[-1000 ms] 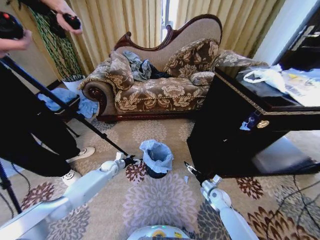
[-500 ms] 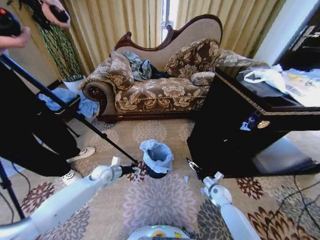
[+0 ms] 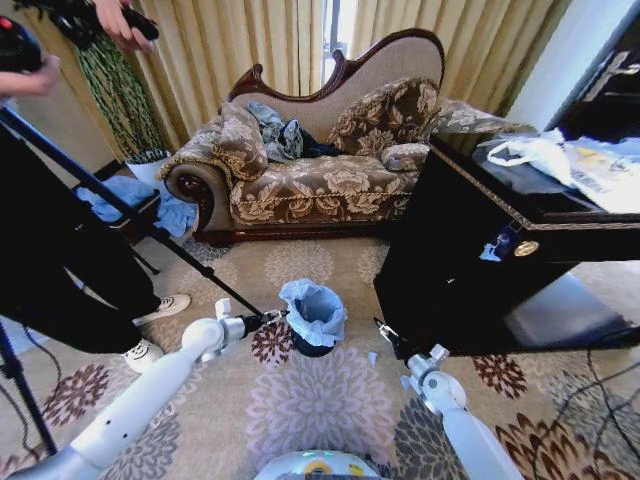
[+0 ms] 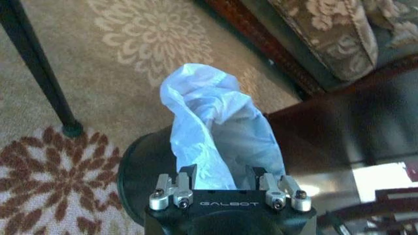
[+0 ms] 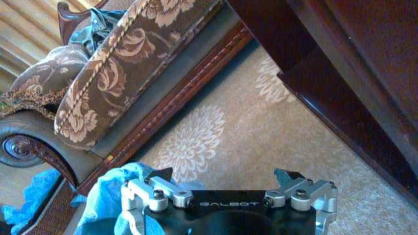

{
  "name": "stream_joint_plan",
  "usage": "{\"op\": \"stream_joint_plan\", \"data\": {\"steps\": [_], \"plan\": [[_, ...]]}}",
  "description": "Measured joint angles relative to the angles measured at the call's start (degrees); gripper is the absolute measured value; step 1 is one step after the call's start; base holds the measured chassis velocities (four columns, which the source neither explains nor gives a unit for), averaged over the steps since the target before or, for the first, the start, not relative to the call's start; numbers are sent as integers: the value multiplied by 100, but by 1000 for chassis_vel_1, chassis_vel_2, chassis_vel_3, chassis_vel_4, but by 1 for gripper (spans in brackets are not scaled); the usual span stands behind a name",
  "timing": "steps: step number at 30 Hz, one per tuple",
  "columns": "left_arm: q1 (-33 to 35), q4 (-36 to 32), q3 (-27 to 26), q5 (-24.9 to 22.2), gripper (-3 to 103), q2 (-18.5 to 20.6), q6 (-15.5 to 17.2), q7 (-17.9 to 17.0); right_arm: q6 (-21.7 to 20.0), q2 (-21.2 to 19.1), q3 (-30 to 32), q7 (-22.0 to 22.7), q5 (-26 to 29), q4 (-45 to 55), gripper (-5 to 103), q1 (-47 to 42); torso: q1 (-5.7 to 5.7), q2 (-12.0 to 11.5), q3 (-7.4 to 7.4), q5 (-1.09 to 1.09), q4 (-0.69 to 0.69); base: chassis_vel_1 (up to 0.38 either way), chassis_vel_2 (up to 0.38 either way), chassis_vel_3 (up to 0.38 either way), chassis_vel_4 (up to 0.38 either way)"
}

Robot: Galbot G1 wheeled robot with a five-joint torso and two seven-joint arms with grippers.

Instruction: Place a garbage bag over the trash bin.

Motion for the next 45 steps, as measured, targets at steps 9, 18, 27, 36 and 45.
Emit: {"op": "stream_joint_plan", "data": {"steps": [9,18,27,36,45], "plan": [[-272,357,168,2,42,-262,134,-248,8,-55,-16,2,12,-56,100,25,0,-1,0,1,0,0,0,0,0],[-472,655,307,98,12,-369,276,-233,38,-25,-55,2,14,-143,100,84,0,-1,0,1,0,0,0,0,0],[-473,679,337,178,-1,-381,314,-142,58,-36,-43,-14,30,-160,100,83,0,-1,0,0,0,0,0,0,0],[-564,763,394,325,31,-391,330,-4,74,-44,-42,-38,57,-168,100,86,0,-1,0,0,1,0,0,0,0],[-670,911,480,421,67,-445,328,35,108,-31,-49,-39,82,-212,100,104,0,-1,0,0,0,0,0,0,0]]}}
